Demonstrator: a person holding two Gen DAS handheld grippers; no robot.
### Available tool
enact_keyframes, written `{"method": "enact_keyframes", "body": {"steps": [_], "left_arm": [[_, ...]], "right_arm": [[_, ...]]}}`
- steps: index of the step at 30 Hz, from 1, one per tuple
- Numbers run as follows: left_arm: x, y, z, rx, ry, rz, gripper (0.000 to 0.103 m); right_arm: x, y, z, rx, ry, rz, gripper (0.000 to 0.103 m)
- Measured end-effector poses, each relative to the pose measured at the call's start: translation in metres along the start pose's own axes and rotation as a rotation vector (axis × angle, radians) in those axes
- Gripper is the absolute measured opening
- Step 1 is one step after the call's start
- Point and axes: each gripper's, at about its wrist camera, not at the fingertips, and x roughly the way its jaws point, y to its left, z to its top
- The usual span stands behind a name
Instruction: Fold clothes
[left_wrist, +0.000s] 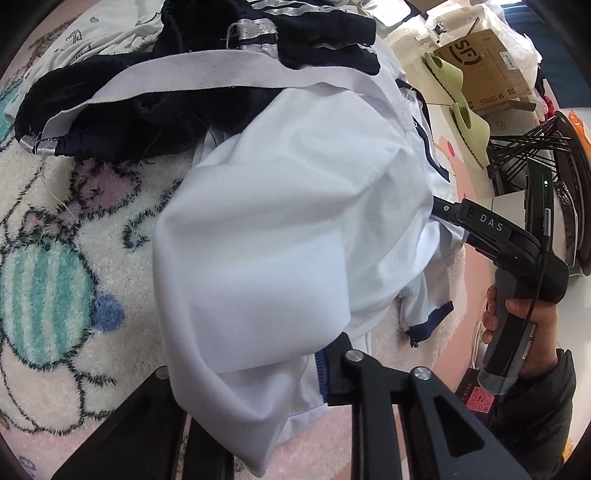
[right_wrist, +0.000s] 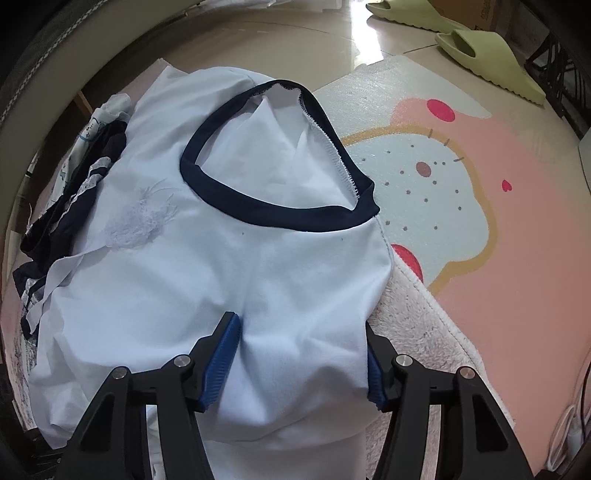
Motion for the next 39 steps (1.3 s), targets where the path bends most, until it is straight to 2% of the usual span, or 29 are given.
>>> {"method": "enact_keyframes", "body": {"steps": [2, 3, 4, 5, 6, 7, 10, 14, 23, 29, 32, 39], "left_arm": [[-0.001, -0.002, -0.002, 0.013, -0.009, 0.004, 0.013], [-0.001, -0.003, -0.003, 0.022, -0.011, 0.009, 0.012], [-0.001, -0.004, -0.005, 0.030, -0.013, 0.013, 0.011], [-0.001, -0.006, -0.005, 0.038, -0.016, 0.018, 0.011], [-0.001, -0.008, -0.006, 0.046, -0.020, 0.022, 0.011], [-0.001, -0.010, -0.007, 0.054, -0.024, 0.026, 0.010], [-0.003, -0.008, -0.007, 0.060, -0.032, 0.026, 0.009], [-0.002, -0.011, -0.008, 0.067, -0.037, 0.027, 0.009], [-0.019, -0.021, -0.008, 0.083, -0.078, -0.007, 0.008], [-0.043, -0.025, -0.011, 0.089, -0.111, -0.043, 0.007], [-0.057, -0.030, -0.011, 0.100, -0.136, -0.056, 0.007], [-0.093, -0.031, -0.013, 0.104, -0.192, -0.093, 0.007]], "right_arm": [[-0.001, 0.000, -0.001, -0.001, -0.006, -0.019, 0.056], [-0.002, 0.000, -0.002, 0.000, -0.012, -0.024, 0.049], [-0.003, 0.001, -0.002, 0.000, -0.019, -0.018, 0.037], [-0.005, 0.001, -0.003, -0.002, -0.024, -0.008, 0.030], [-0.006, 0.003, -0.004, -0.006, -0.027, 0.012, 0.015], [-0.006, 0.006, -0.005, -0.015, -0.028, 0.021, 0.008], [-0.006, 0.018, -0.006, -0.084, -0.034, -0.039, 0.006], [-0.008, 0.022, -0.008, -0.098, -0.041, -0.045, 0.006], [-0.027, 0.009, -0.012, -0.067, -0.077, 0.064, 0.006], [-0.056, -0.018, -0.026, -0.020, -0.108, 0.162, 0.006], [-0.059, 0.019, -0.018, 0.004, -0.118, 0.210, 0.006], [-0.074, 0.046, -0.002, 0.038, -0.157, 0.351, 0.006]]}}
